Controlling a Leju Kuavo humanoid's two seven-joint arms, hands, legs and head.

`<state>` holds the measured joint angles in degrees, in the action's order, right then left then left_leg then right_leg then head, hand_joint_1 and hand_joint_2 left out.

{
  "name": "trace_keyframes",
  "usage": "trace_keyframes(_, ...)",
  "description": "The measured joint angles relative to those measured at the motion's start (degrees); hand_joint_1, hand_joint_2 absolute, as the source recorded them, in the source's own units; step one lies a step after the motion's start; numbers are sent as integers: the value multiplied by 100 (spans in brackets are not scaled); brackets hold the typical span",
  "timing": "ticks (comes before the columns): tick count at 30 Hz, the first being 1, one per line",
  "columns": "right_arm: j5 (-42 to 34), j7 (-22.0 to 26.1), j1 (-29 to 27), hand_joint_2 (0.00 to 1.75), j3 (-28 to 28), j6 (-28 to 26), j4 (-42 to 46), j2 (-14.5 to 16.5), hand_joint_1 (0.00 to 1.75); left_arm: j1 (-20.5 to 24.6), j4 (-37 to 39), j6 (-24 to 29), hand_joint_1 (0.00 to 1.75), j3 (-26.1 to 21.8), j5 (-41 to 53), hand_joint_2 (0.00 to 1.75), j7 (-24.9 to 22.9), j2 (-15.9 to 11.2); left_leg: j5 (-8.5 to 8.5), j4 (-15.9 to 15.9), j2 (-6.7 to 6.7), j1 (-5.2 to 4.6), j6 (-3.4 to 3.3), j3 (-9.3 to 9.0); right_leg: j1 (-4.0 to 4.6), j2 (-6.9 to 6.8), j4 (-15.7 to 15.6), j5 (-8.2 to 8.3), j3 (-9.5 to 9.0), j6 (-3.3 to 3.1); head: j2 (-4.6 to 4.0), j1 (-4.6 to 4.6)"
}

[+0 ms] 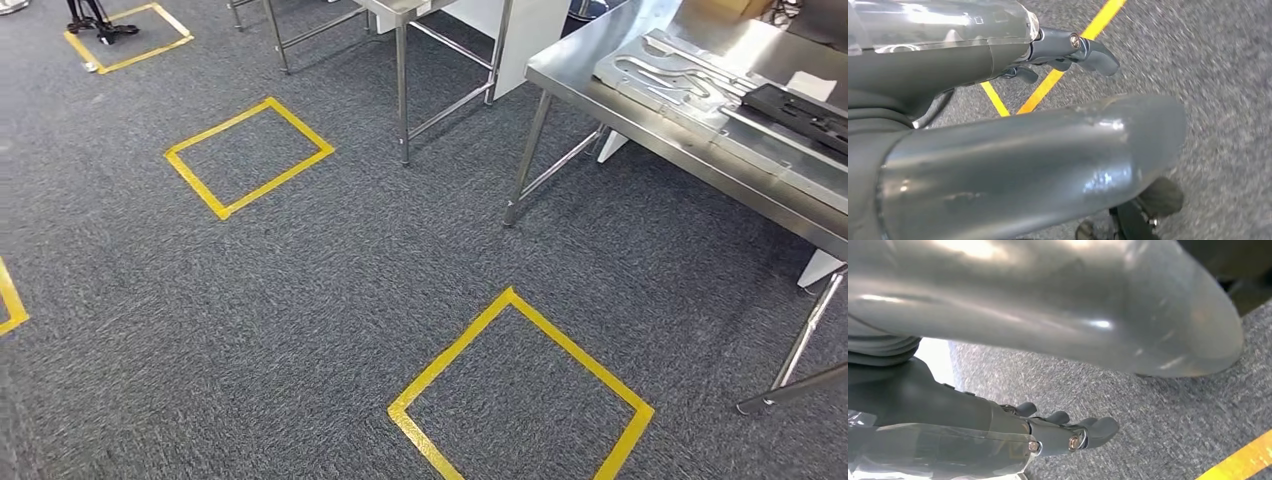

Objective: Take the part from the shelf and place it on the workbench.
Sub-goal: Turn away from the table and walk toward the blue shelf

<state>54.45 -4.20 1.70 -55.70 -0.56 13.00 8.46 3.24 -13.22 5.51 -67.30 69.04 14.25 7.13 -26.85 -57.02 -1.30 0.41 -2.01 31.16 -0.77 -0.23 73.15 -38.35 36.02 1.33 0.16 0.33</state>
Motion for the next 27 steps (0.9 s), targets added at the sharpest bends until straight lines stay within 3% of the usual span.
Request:
trace_keyframes(1, 1, 0, -4, 0, 0, -1, 0, -1, 0, -3, 0, -1, 0, 0, 0, 0, 0, 0, 1, -5, -75, -4, -1, -2, 1, 7, 71, 60, 55, -3, 0, 1)
trace_keyframes(2, 2, 0, -6, 0, -1, 0, 0, -1, 0, -6, 0, -1, 0, 0, 1, 0, -1, 0, 0, -10, -154, -7, 1, -10, 1, 21, -89, 235, 1, -14, -1, 1)
trace_keyframes(3, 4, 0, -8, 0, -1, 0, 0, -1, 0, -9, 0, -2, 0, 0, 1, 0, -2, 1, -3, -18, -232, -8, 6, -21, 1, 66, -442, 482, -144, -35, -1, 2)
trace_keyframes(5, 13, -1, -17, 0, -4, 3, 0, -8, 0, -4, 0, 1, 0, 0, 1, 0, -8, 8, -11, -42, -374, -12, 35, -18, 1, 302, -1209, 842, -466, -96, -1, 1)
trace_keyframes(7, 22, -1, -15, 0, -9, 5, 0, -17, 0, 6, 0, 8, 0, 0, 1, 0, -15, 15, -4, -59, -487, -5, 102, 24, 11, 447, -1525, 908, -587, -134, -1, -1)
trace_keyframes(9, 30, -2, 6, 0, -11, 8, 0, -19, 0, -1, 0, 14, 0, 0, 1, 0, -20, 13, 13, -56, -572, 10, 182, 63, 10, 348, -1572, 926, -598, -174, 1, -1)
trace_keyframes(11, 36, -4, 11, 0, -12, 12, 0, -19, 0, -13, 0, 15, 0, 0, 5, 0, -26, 8, -95, -206, -382, 5, 235, 141, -14, 205, -1645, 960, -633, -249, 0, -14)
trace_keyframes(13, 39, -4, -13, 0, -13, 20, 0, -18, 0, -1, 0, 15, 0, 0, 13, 0, -34, 4, -443, -795, -62, 9, 282, 418, -20, 37, -1683, 971, -651, -300, 0, -37)
trace_keyframes(15, 40, -4, -32, 0, -14, 34, -1, -18, 0, 8, 0, 15, 0, 0, 19, 0, -37, 7, -755, -1524, 53, 46, 340, 765, -11, -134, -1681, 963, -645, -308, 1, -47)
trace_keyframes(16, 41, -4, -35, 0, -14, 42, -1, -18, 0, 3, 0, 15, 0, 0, 20, 0, -38, 7, -771, -1682, 73, 67, 365, 834, -10, -214, -1677, 956, -646, -301, 0, -48)
trace_keyframes(17, 41, -4, -32, 0, -14, 49, -1, -18, 0, -4, 0, 16, 0, 0, 21, 0, -38, 5, -675, -1607, 93, 86, 385, 785, -14, -286, -1671, 946, -649, -287, -1, -47)
trace_keyframes(19, 42, -4, -26, 0, -14, 60, 0, -19, 0, -9, 0, 17, 0, 0, 20, 0, -39, -3, -310, -900, 240, 116, 416, 400, -27, -419, -1639, 907, -673, -233, -1, -51)
trace_keyframes(21, 42, -6, -23, 0, -15, 66, 0, -23, 0, 8, 1, 16, 0, 1, 20, 0, -39, -8, -95, -261, 435, 106, 387, 62, -11, -527, -1595, 851, -701, -153, -1, -58)
trace_keyframes(22, 44, -6, -17, 0, -16, 67, 0, -26, 0, 12, 1, 14, 0, 1, 20, 0, -38, -7, -78, -135, 485, 95, 353, 8, 4, -571, -1584, 832, -715, -116, 0, -47)
trace_keyframes(25, 50, -17, 21, 0, -17, 67, 0, -29, 0, -10, 0, 7, 0, 0, 21, 0, -37, -9, -72, -106, 335, 71, 218, 33, -11, -640, -1589, 798, -770, -18, -1, -9)
trace_keyframes(27, 50, -33, 21, 0, -19, 67, -1, -29, 0, -9, 0, 5, 0, 0, 22, 0, -36, -11, -29, -75, 221, 74, 133, 29, -43, -405, -1314, 569, -674, 26, -1, 8)
